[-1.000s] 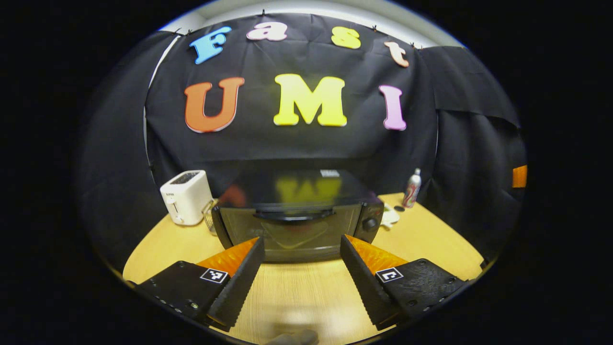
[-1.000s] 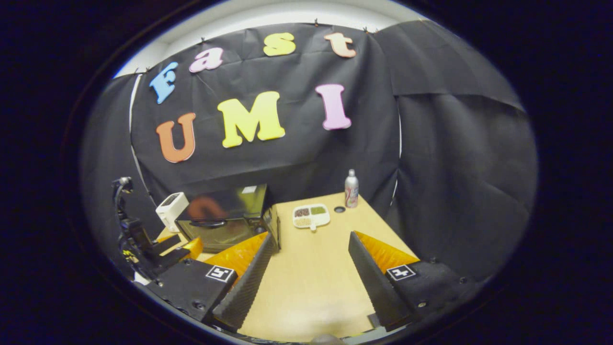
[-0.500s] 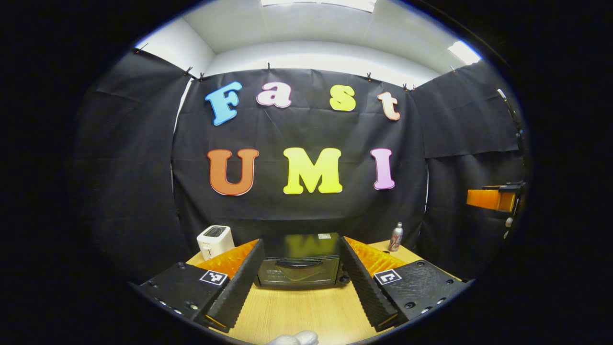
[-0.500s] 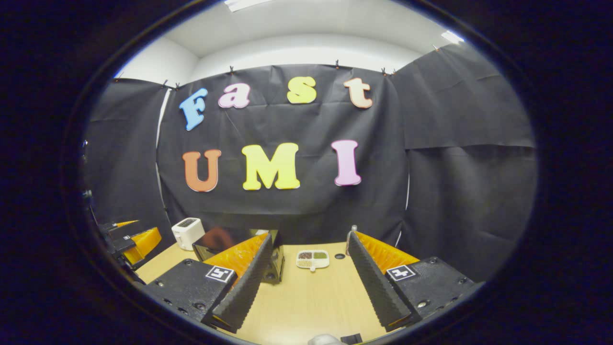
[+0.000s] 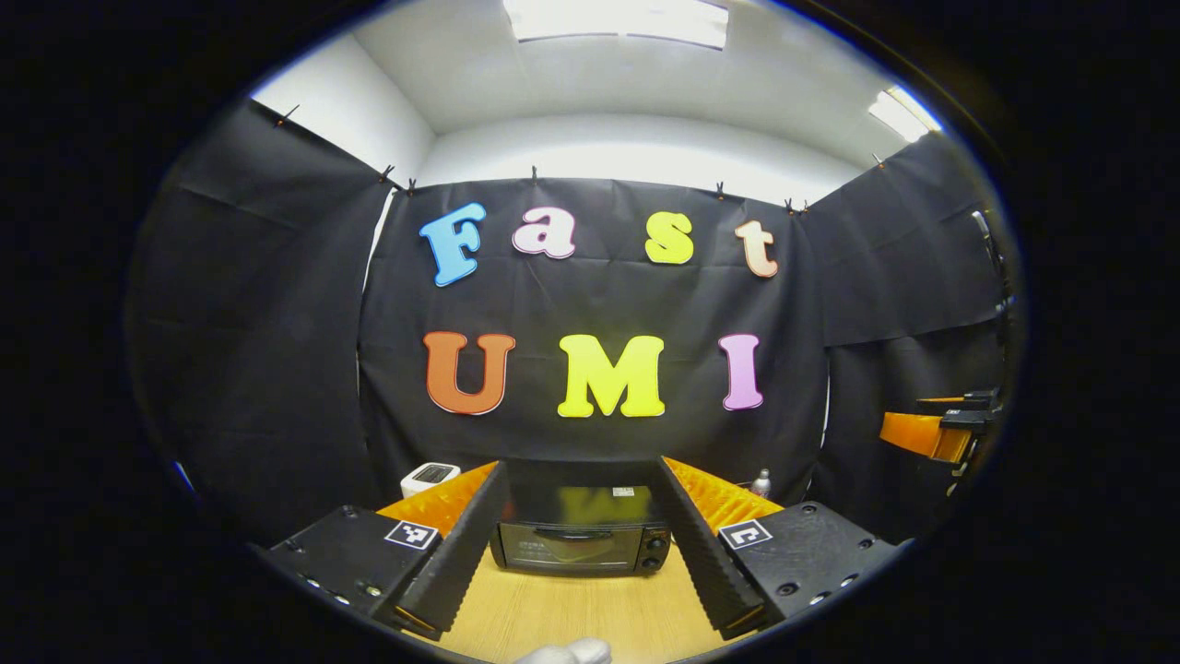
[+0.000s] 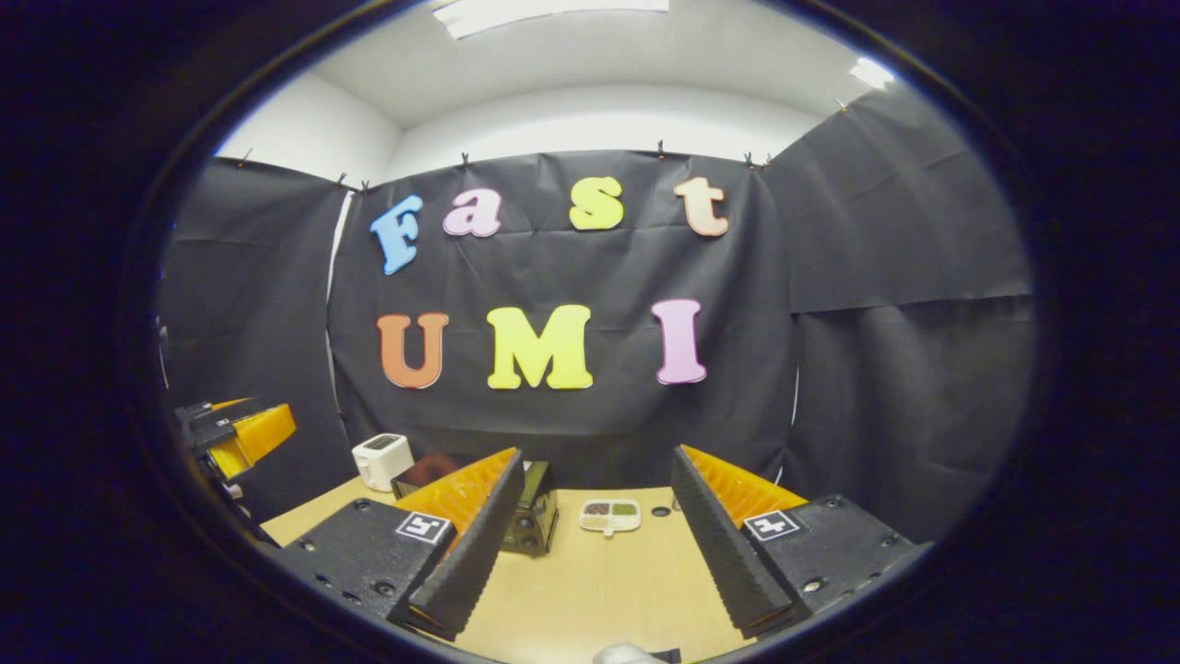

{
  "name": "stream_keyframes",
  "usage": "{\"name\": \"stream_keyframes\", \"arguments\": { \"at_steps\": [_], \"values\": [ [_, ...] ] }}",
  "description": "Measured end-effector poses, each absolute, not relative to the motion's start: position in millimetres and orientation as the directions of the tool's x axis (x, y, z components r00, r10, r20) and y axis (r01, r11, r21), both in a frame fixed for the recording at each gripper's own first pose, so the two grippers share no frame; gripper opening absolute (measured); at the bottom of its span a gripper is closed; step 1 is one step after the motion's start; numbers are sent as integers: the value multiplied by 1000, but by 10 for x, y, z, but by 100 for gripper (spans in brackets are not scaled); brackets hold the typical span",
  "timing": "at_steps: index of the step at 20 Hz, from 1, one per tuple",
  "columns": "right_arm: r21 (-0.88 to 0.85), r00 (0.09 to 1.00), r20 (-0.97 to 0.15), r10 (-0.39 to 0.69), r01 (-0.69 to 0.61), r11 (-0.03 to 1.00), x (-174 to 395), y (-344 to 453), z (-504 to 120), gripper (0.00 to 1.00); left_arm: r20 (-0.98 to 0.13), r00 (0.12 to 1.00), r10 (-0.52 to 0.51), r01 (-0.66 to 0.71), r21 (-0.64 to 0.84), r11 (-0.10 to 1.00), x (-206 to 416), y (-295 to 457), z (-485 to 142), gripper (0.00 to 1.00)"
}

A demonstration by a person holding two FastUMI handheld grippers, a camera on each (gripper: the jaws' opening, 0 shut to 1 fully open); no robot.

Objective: Open the electric oven with the left hand, put the food in, and close the electric oven.

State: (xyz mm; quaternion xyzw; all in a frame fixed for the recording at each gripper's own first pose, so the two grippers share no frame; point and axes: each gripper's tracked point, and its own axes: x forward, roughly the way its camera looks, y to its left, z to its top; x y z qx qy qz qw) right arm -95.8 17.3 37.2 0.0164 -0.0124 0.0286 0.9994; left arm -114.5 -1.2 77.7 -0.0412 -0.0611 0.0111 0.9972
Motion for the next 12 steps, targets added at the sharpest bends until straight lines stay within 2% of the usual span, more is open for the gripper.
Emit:
{"name": "stream_keyframes", "arguments": {
  "at_steps": [10, 11, 12],
  "values": [
    [31, 997, 46, 69, -70, 997, -1111, 246, 418, 96, 115, 993, 22, -14, -72, 997, -1238, -41, 793, 95],
    [31, 996, 48, 71, -73, 997, -1107, 263, 426, 100, 110, 994, 23, -15, -71, 997, -1241, -36, 780, 95],
    [34, 996, 48, 73, -75, 997, -1115, 272, 423, 96, 108, 994, 24, -16, -70, 997, -1243, -30, 772, 95]
  ]
}}
